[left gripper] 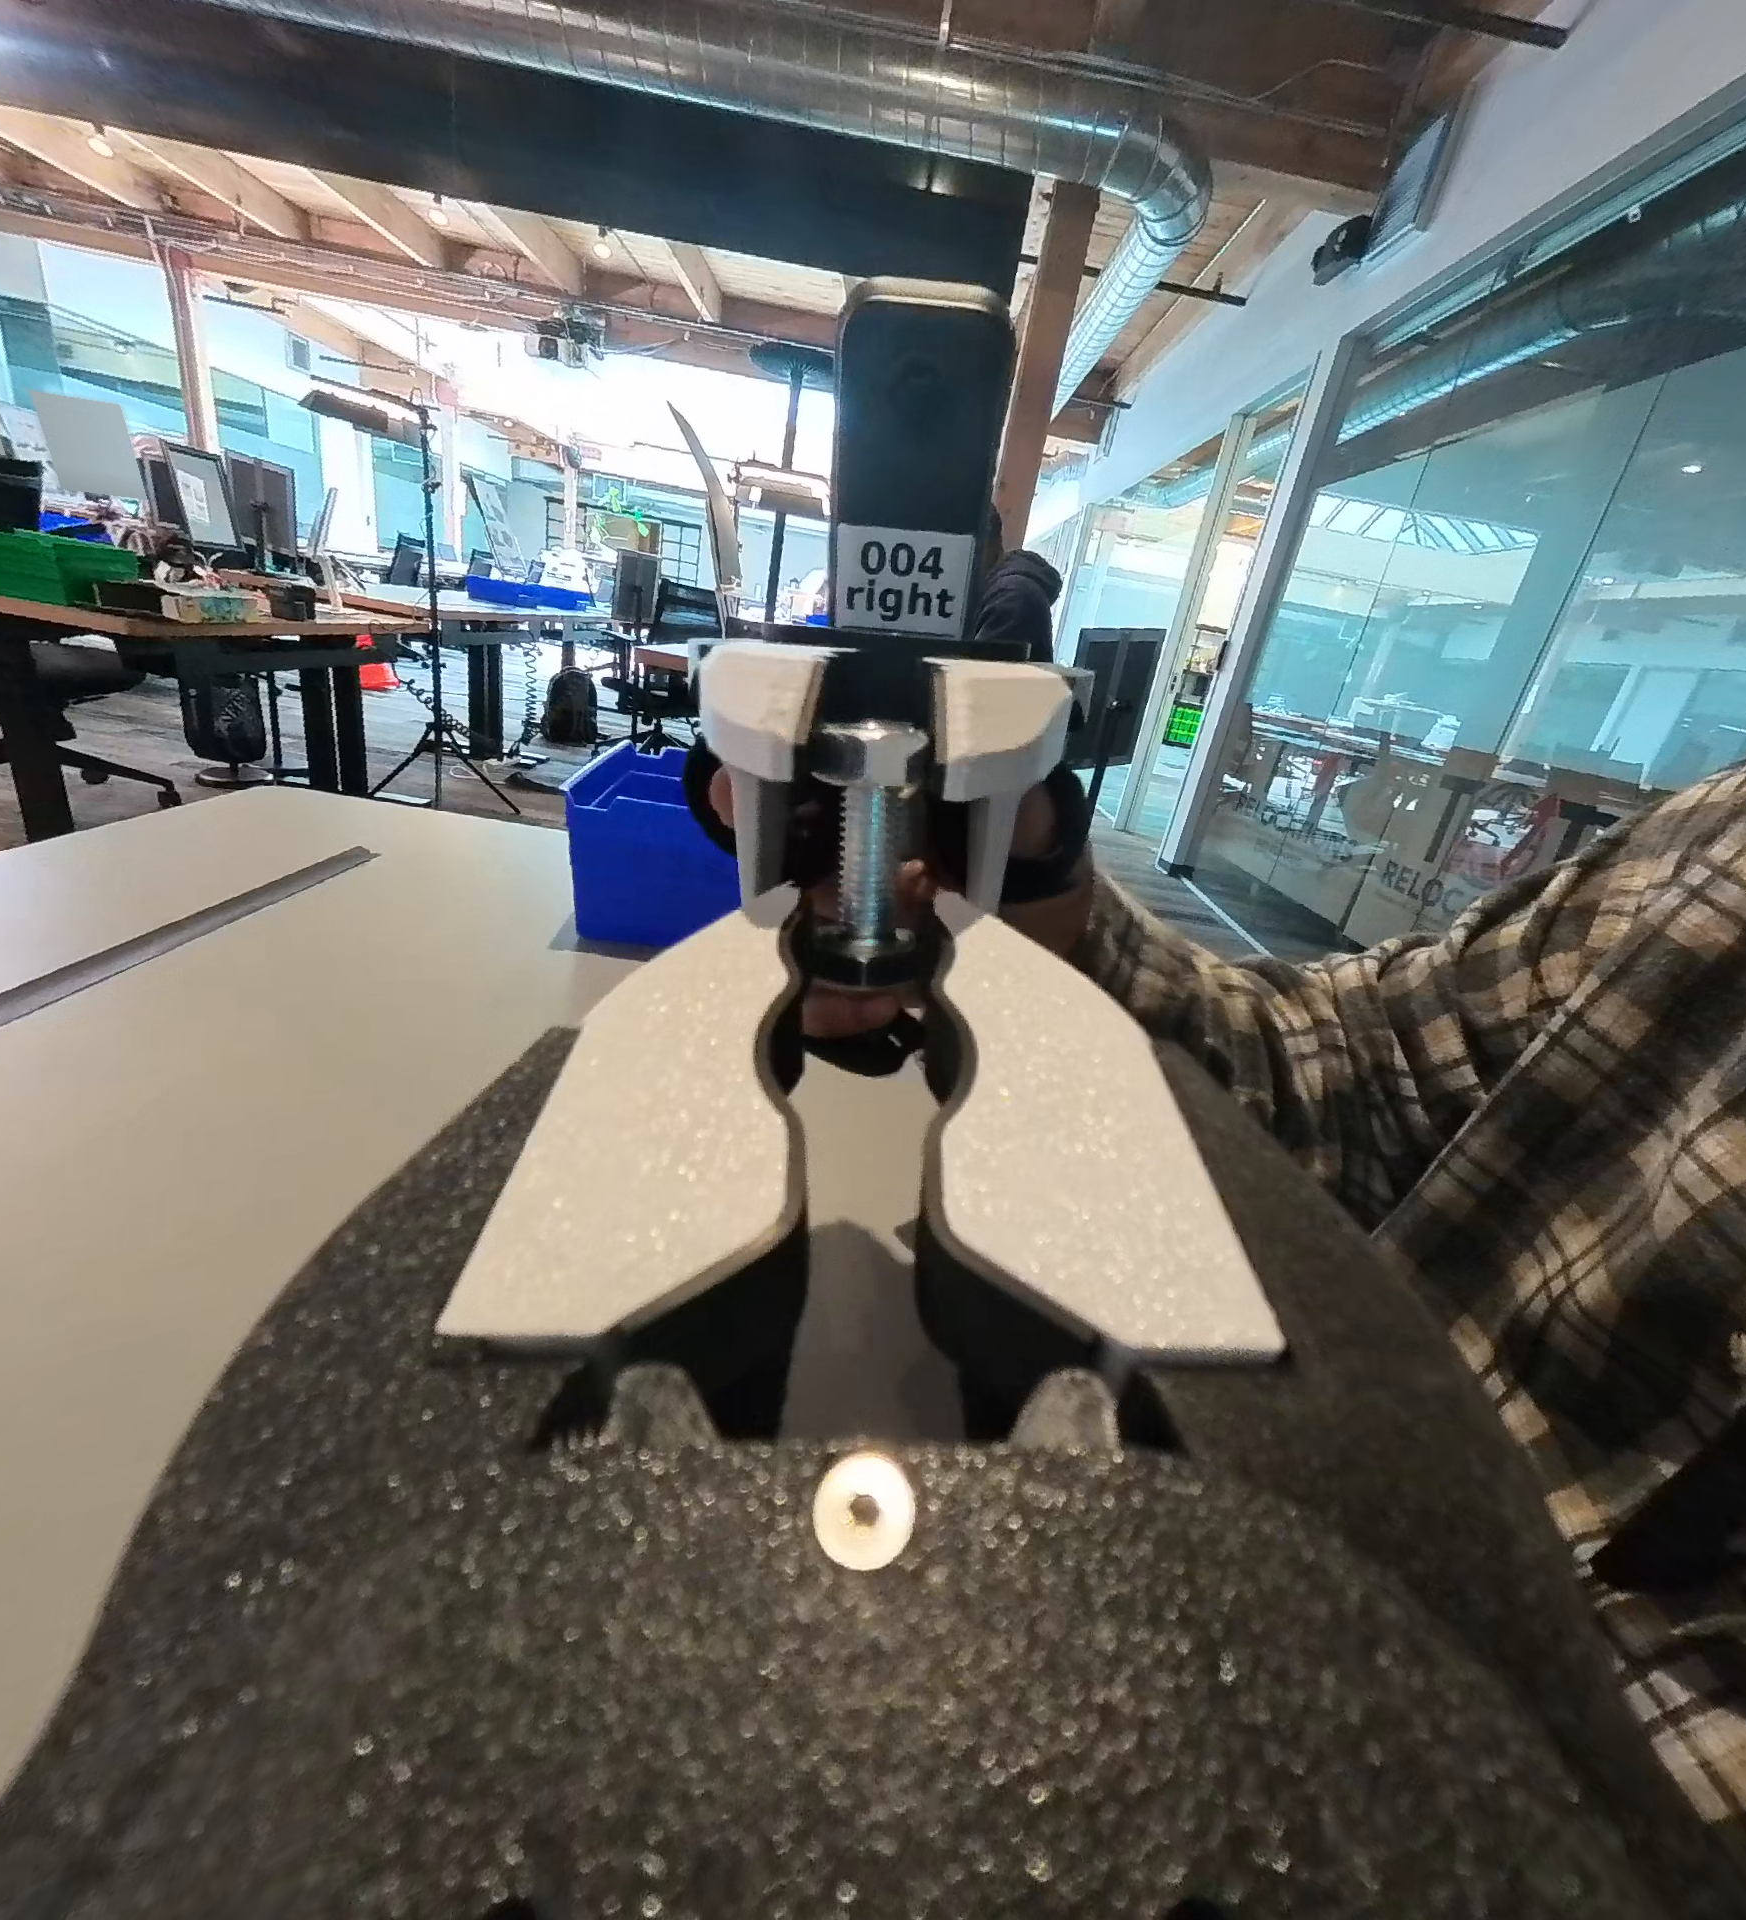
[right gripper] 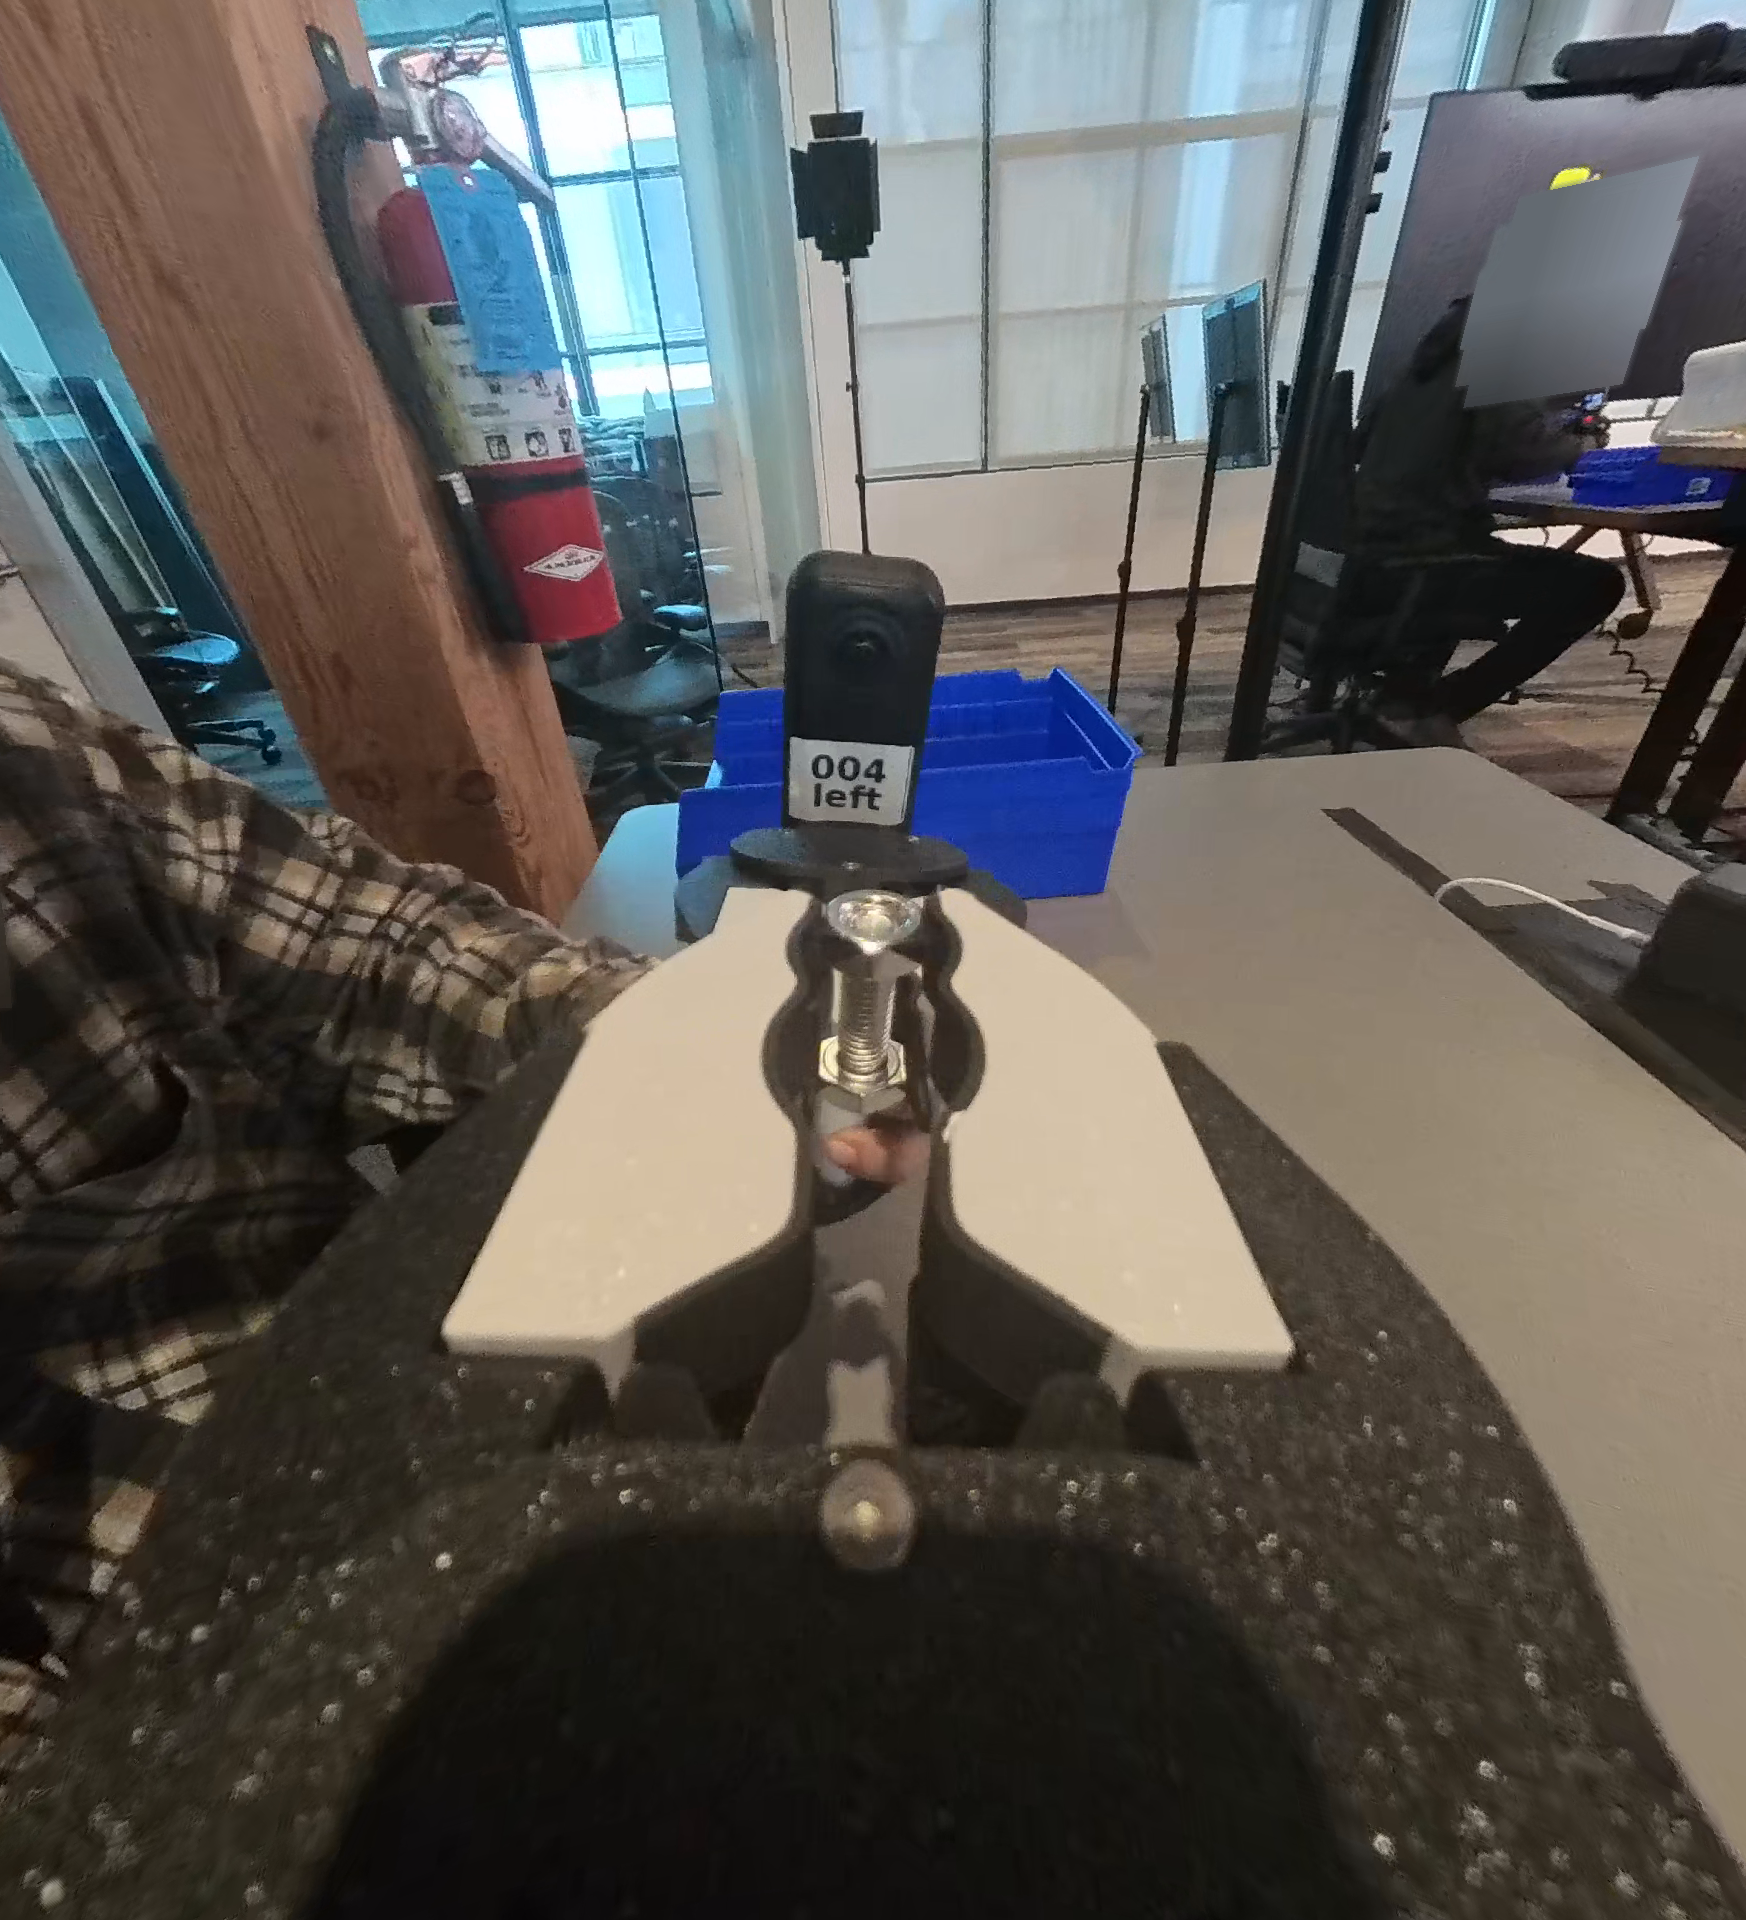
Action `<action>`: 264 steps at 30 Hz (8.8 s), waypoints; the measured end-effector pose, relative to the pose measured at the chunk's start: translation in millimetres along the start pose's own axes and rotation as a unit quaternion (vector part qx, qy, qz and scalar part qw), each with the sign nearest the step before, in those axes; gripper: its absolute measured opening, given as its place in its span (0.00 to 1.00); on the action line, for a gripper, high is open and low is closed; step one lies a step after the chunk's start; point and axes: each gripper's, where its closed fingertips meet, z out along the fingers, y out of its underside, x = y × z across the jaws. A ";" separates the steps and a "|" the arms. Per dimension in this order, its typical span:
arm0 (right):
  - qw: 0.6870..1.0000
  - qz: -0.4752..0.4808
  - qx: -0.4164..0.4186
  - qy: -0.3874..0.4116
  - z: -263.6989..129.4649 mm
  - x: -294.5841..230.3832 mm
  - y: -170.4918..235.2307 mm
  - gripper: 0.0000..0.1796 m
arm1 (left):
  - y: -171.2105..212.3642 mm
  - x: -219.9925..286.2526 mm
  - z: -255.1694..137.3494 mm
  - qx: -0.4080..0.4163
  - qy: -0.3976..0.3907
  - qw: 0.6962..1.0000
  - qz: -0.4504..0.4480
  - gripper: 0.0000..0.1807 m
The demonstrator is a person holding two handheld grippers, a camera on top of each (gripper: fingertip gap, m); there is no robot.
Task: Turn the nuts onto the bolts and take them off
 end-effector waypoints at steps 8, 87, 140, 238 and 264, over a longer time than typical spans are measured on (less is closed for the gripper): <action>0.998 -0.005 0.019 -0.062 -3.2 -14.6 -5.6 0.10 | -4.4 15.7 1.1 0.017 0.057 0.998 -0.014 0.10; 0.999 0.017 0.029 0.026 -13.1 9.8 -13.6 0.35 | -10.1 14.8 -2.3 0.031 0.055 0.998 -0.015 0.10; 0.998 0.044 0.042 -0.001 -1.9 9.1 -6.7 0.43 | -6.4 24.1 -0.5 0.028 0.112 0.992 -0.058 0.10; 0.917 0.026 -0.117 0.380 -315.7 32.9 -47.7 0.10 | 6.0 -9.8 -6.6 -0.024 0.005 0.999 -0.029 0.10; 0.806 0.189 -0.316 0.463 -480.2 29.0 78.1 0.11 | 20.6 -13.5 -2.5 -0.062 -0.009 0.998 -0.016 0.10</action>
